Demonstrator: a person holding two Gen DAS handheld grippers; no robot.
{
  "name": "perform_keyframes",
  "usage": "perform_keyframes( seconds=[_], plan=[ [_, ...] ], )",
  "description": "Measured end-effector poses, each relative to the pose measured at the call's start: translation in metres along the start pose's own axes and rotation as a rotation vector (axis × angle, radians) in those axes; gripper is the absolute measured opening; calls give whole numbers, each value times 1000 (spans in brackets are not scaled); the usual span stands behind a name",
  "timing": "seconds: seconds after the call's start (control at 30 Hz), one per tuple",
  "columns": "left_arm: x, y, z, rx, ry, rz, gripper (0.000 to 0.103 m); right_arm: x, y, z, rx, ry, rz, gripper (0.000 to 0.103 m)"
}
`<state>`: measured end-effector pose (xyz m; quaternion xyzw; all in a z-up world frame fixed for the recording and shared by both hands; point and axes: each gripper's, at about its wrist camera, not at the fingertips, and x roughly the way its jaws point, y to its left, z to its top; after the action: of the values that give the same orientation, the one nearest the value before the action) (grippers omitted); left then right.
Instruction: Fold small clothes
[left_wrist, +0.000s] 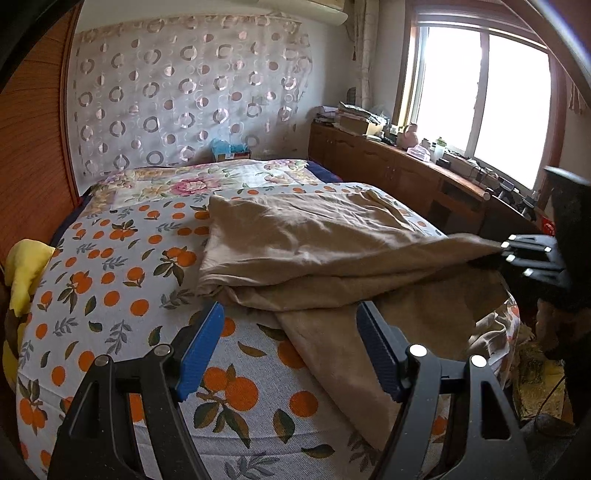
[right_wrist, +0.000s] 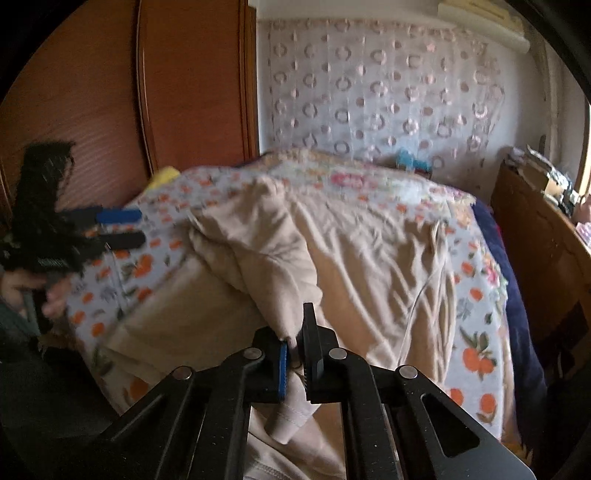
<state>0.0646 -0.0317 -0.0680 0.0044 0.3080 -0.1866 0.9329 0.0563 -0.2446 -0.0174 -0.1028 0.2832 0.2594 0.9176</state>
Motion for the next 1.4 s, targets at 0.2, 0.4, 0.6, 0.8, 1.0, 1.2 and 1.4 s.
perform_keyframes(
  seconds=[0.2,0.4,0.6,0.8,1.0,1.2,1.4],
  plan=[
    [-1,-7,-1,7,-6,-6,75,-37,-6,1,31,-73,-12,6],
    [-4,-9,2,9,-17,-6,75,-69,-19,-15,66,-51,-74,6],
    [-5,-13,3,6,-25,-9,75,-71,-32,-44,105,45,-127,6],
    [-5,-13,4,10,-26,-7,75,-55,-36,-65,139,112,-142,6],
    [-4,-14,4,9,-26,-7,75,-53,-41,-60,138,147,-155,14],
    [-4,-15,4,11,-26,-4,75,-74,-42,-45,152,85,-197,52],
    [-4,-14,3,7,-28,-1,75,-75,-30,-25,98,29,-188,63]
  ],
)
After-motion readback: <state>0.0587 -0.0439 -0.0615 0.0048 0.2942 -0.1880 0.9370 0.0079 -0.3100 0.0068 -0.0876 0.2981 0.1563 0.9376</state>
